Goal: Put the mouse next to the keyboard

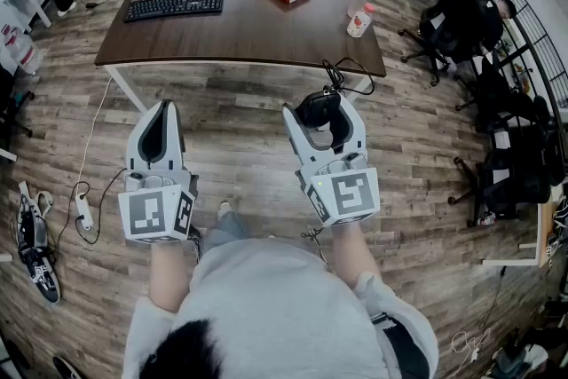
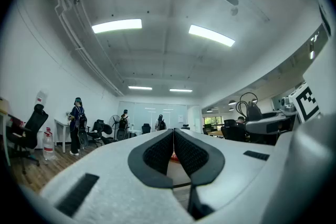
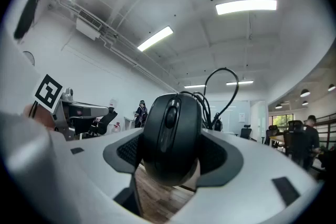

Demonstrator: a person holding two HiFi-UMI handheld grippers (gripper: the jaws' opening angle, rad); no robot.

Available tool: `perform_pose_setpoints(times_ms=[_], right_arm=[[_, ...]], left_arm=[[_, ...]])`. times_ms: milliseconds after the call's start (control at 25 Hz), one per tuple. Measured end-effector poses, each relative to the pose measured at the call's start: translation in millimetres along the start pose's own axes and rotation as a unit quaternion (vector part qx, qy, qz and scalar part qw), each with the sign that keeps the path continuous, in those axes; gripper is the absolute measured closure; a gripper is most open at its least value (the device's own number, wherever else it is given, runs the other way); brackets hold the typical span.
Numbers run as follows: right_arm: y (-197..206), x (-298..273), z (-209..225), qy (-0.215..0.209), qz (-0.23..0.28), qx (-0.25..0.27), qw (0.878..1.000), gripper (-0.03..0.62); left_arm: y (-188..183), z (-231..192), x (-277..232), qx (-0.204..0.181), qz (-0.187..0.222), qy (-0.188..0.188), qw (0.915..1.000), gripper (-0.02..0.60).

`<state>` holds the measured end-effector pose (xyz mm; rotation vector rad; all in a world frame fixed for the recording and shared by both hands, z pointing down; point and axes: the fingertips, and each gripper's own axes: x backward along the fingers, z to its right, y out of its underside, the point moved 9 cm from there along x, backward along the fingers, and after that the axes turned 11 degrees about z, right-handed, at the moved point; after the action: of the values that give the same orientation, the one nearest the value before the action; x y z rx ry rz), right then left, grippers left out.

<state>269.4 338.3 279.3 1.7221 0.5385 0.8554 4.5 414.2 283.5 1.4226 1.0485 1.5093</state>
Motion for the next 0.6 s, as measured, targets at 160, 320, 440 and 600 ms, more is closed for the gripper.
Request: perform_pose_setpoints(times_ms=[160, 320, 440, 600], right_arm=[[-2.8, -2.0, -5.9, -0.002, 0.002, 0.0, 1.0, 0.341], [-4.4, -7.5, -10.6, -0.005, 0.004, 0.004, 1.0, 0.341], [-2.4, -13.1, -12.3, -0.004, 0.005, 0.002, 1.0, 0.341], [1.3, -24.0, -14.3, -0.002, 0.005, 0.0, 1.0, 0.341]], left_arm=[[-1.4, -7.9, 5.5, 0.003, 0.0, -0.01, 0.9999, 0.572], [-1.7, -15.2, 5.7, 0.005, 0.002, -0.014, 0.9999, 0.572], [0.3, -20.0, 2.6, 0.005, 0.001, -0.012, 0.9999, 0.572], [4.0, -29.4, -4.4, 0.005, -0.002, -0.011, 0.9999, 0.571]])
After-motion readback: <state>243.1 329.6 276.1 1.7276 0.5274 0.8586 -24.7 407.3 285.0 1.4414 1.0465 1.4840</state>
